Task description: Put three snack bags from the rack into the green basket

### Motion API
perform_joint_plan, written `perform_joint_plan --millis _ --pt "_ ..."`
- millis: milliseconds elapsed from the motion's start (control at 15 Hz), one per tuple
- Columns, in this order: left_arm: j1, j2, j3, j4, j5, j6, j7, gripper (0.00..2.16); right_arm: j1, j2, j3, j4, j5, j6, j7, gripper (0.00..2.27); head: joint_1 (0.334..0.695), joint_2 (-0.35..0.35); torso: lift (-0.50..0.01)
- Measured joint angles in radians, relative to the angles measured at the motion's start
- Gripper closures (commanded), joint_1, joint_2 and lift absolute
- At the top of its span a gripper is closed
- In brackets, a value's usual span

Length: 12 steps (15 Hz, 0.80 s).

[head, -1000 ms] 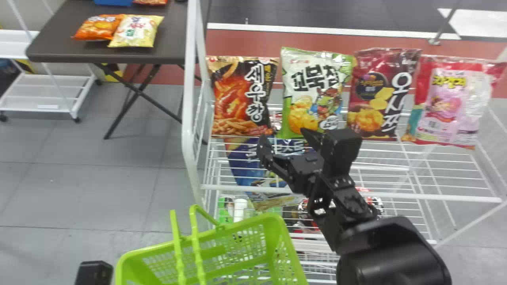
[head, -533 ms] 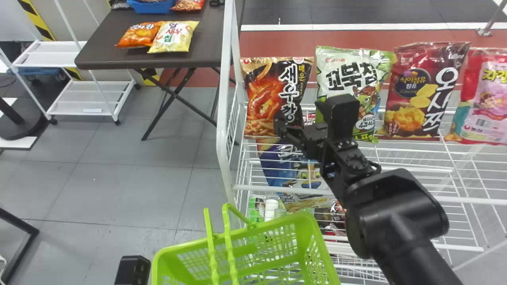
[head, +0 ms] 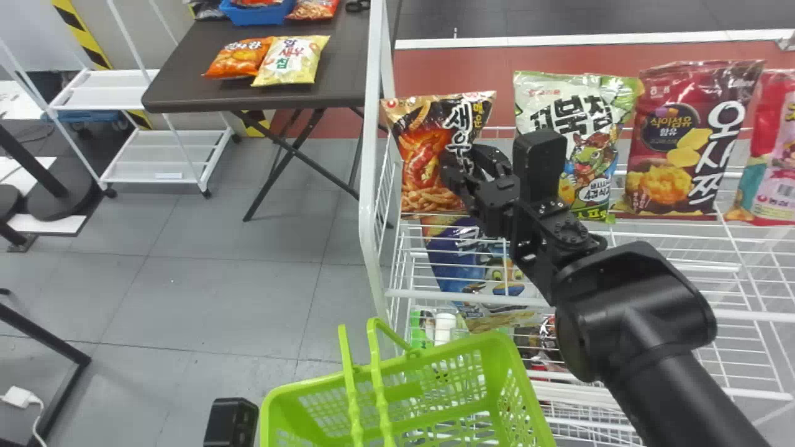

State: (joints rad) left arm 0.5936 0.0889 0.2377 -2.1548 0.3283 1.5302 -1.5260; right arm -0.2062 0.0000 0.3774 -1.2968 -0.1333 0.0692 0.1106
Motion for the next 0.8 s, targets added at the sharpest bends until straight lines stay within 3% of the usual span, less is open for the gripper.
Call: perform_joint_plan --millis 400,800 --pt "-0.011 0.001 0.012 0.014 -0.001 -0.018 0.007 2.15 0.186 0.000 -0.099 -0.327 0.009 0.108 0.001 2.25 0.695 0.101 0.000" --pt "-0.088 0.000 0.029 0.018 -0.051 0.004 0.054 2.15 0.481 -0.063 -0.294 -0.824 -0.125 0.449 0.047 2.25 0.695 -0.033 0.000"
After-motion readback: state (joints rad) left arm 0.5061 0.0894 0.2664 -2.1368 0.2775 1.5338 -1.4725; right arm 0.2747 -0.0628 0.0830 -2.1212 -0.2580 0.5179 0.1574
